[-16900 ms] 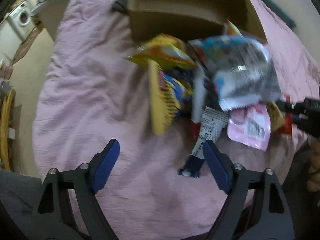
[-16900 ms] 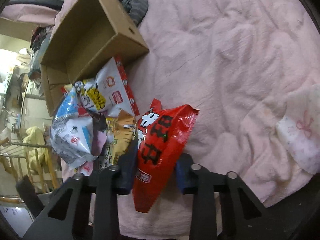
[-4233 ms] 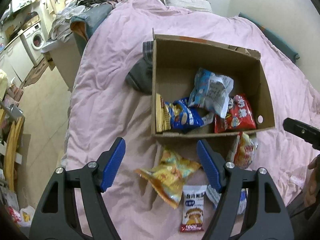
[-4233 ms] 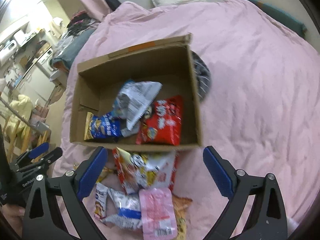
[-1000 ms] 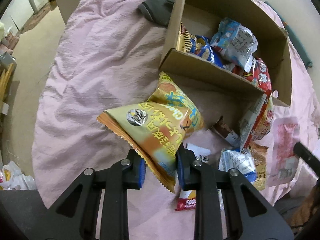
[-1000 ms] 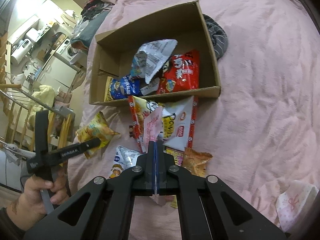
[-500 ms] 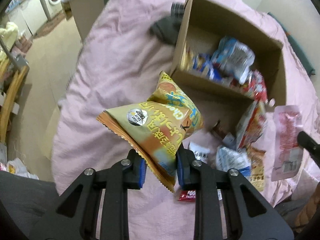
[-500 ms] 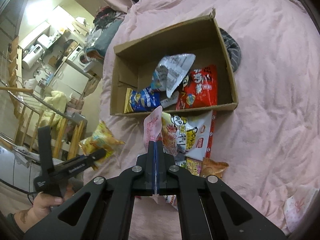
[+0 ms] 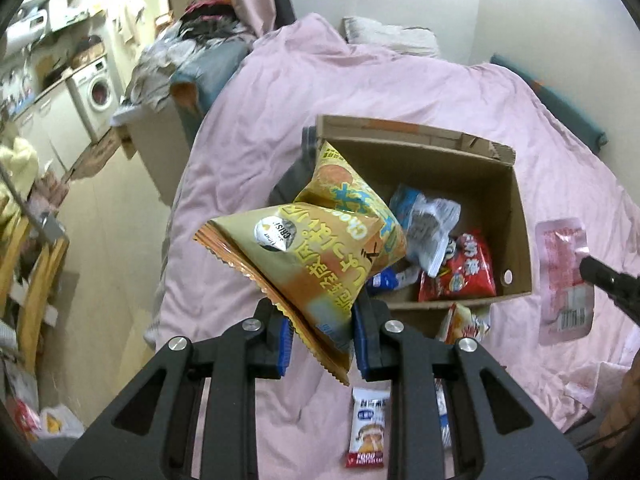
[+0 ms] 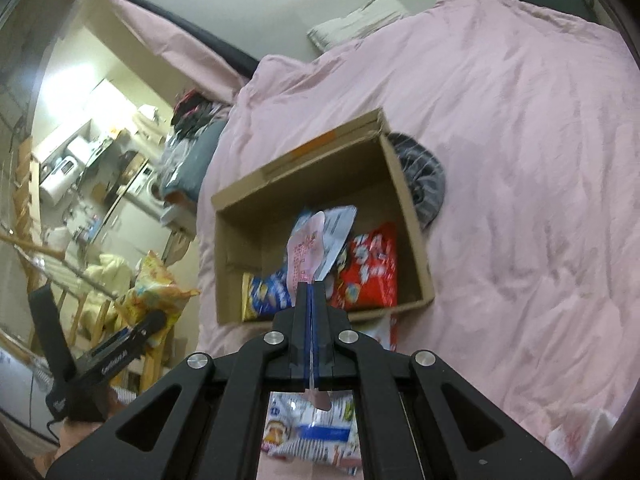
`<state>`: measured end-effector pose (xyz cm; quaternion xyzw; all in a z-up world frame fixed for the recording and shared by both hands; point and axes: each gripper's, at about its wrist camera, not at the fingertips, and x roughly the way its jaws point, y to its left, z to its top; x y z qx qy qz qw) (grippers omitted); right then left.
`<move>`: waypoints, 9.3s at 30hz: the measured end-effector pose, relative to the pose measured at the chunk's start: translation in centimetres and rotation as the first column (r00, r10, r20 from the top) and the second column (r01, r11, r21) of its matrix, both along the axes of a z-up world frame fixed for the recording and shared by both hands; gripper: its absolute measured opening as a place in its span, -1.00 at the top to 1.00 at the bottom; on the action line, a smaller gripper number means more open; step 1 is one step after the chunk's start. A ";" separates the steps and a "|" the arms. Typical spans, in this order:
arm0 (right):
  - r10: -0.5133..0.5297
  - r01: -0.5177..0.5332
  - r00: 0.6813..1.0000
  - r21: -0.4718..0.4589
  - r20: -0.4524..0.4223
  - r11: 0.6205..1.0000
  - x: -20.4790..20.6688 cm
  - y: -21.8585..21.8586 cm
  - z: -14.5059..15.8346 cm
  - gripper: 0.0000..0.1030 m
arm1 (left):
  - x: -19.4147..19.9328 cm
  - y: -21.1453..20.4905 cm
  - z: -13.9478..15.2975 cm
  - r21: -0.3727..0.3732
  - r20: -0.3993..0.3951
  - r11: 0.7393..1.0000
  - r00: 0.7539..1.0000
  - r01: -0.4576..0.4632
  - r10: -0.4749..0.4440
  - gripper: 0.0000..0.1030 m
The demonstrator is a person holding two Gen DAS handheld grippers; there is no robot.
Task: Organize snacks
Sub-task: 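Carry the pink packet and yellow chip bag over the box and open both tools, then withdraw both tools from the box back to the loose snacks, then grasp the orange-yellow snack bag with the right tool while the left grasps the rice cake bar, then carry the orange-yellow bag and rice cake bar into the box and open both tools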
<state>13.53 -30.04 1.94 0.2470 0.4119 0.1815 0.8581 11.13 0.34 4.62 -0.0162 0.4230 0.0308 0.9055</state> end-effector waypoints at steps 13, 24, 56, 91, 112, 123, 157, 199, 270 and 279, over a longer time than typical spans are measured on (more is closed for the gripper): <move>-0.036 0.042 0.998 -0.105 0.058 0.994 6.0 0.5 0.0 0.99 | 4.8 -1.0 -0.6 0.044 0.041 0.999 0.999 0.026 -0.028 0.59; -0.029 0.032 0.999 -0.187 0.019 0.982 8.9 1.7 -2.0 1.00 | 8.6 -1.5 -4.4 0.038 0.022 0.997 0.998 0.060 -0.061 0.59; 0.004 -0.042 0.993 -0.317 -0.121 0.948 9.9 3.9 -5.5 0.99 | 10.1 -1.6 -6.2 0.009 -0.050 0.997 0.996 0.074 -0.074 0.52; -0.002 -0.004 1.000 -0.213 -0.026 0.977 9.2 3.1 -2.6 0.88 | 7.9 0.0 -3.6 -0.064 0.075 0.997 0.996 0.047 -0.042 -0.57; 0.026 -0.005 0.996 -0.247 0.083 0.969 2.8 3.7 -0.4 -0.86 | 1.6 3.6 -1.5 -0.139 0.107 0.990 0.994 0.009 0.006 -0.78; -0.046 0.083 0.992 -0.332 0.117 0.939 -1.9 2.8 -0.5 -0.86 | -2.7 4.0 -1.6 -0.123 0.114 0.992 0.993 -0.020 0.034 -0.78; 0.048 -0.169 0.850 -0.186 -0.525 0.968 -2.5 2.5 -15.0 0.08 | -3.2 3.3 -7.9 -0.153 -0.205 0.987 0.978 -0.053 0.021 -0.83; -0.032 -0.009 0.965 -0.157 -0.259 0.988 -3.9 -2.0 -8.2 0.45 | -2.8 -3.1 -17.1 -0.096 -0.510 0.986 0.845 0.134 -0.165 0.46; 0.013 -0.029 0.995 -0.154 -0.101 0.988 11.7 3.7 -6.4 0.44 | 13.0 -6.2 -7.5 -0.094 -0.066 0.980 0.981 0.177 -0.184 0.45; 0.007 -0.029 0.991 -0.158 -0.136 0.987 11.9 3.8 -7.1 0.44 | 13.2 -5.4 -8.1 -0.128 -0.105 0.981 0.981 0.148 -0.161 0.44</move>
